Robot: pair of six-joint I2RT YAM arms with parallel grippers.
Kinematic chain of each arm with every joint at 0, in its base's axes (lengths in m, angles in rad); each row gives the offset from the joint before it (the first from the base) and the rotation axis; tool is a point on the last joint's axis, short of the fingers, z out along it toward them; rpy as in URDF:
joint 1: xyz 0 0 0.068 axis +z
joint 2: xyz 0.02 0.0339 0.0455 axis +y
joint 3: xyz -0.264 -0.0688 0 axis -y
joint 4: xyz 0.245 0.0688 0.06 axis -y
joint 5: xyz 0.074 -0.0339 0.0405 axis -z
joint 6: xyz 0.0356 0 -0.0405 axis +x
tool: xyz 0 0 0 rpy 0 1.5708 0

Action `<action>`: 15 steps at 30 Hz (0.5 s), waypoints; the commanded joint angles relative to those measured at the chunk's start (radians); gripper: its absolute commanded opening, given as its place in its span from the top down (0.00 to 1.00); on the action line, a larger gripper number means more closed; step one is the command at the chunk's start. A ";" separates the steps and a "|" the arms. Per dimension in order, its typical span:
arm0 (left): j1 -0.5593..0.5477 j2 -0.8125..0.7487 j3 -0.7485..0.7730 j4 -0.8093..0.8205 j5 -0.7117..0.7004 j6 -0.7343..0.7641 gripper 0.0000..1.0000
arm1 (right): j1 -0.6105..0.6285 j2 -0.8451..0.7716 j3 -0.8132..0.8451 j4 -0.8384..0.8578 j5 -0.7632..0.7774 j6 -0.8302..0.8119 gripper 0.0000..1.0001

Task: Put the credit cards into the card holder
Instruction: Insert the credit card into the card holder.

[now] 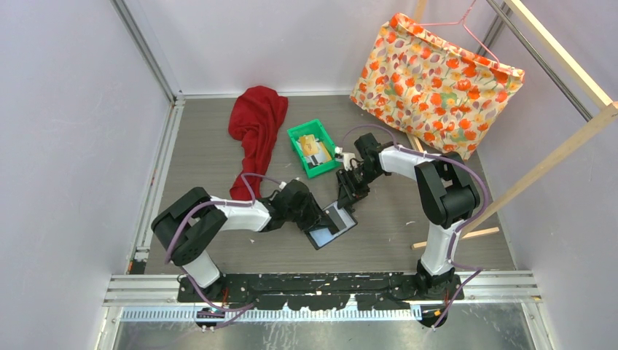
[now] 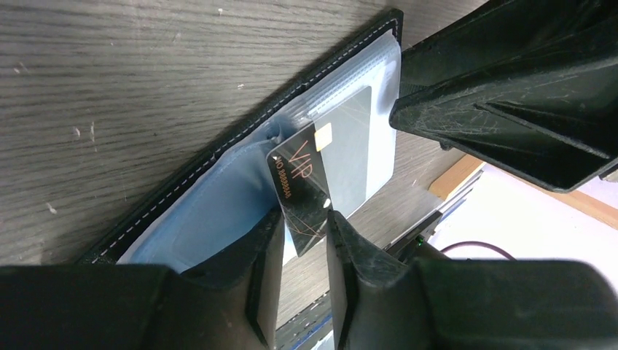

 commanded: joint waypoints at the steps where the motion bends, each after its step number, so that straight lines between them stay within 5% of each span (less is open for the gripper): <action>1: -0.003 0.033 0.047 0.046 -0.005 0.002 0.75 | 0.002 0.015 0.025 -0.013 0.002 -0.021 0.59; 15: 0.004 0.107 0.126 0.081 0.040 0.012 0.82 | 0.010 0.012 0.034 -0.035 -0.045 -0.047 0.61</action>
